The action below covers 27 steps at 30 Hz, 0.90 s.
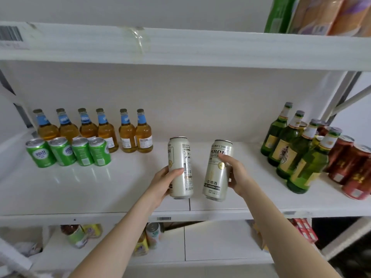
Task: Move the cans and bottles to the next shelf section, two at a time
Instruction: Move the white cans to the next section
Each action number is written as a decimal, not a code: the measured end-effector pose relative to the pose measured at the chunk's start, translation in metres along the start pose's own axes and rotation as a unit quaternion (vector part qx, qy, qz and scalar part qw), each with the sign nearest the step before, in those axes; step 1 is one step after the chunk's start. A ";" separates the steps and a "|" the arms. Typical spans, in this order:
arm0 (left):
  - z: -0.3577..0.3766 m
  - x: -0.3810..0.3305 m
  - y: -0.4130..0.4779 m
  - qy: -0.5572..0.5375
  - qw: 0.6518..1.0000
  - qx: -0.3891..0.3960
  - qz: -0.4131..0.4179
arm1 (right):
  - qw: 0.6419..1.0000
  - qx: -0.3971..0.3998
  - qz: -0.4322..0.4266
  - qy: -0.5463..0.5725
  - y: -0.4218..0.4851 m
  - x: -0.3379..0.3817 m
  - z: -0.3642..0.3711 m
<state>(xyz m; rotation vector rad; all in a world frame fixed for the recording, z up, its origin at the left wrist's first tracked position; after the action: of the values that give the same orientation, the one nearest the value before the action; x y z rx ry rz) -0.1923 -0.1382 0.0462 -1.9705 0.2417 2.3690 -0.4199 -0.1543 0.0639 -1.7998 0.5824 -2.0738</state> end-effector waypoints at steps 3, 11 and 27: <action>0.039 0.010 0.006 -0.004 1.000 -0.005 -0.002 | 1.000 -0.012 -0.004 -0.015 -0.002 0.008 -0.044; 0.125 0.024 0.039 0.003 1.000 0.015 -0.008 | 0.999 -0.046 -0.011 0.001 0.005 0.025 -0.137; 0.194 0.073 0.181 0.025 1.000 0.014 -0.004 | 0.995 -0.043 -0.055 0.064 0.115 0.071 -0.204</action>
<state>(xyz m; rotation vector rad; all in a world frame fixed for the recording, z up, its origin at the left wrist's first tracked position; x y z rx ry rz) -0.4196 -0.2913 0.0240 -2.0155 0.2677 2.3004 -0.6334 -0.2705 0.0420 -1.7909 0.6294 -2.2843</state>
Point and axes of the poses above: each hand's wrist, its own y-axis towards the middle knuckle, its own z-axis out of the palm, x = y × z, the point moved 9 cm from there along y, towards the middle knuckle, and after that the axes turned 15 degrees about z, right-handed, at the moved point
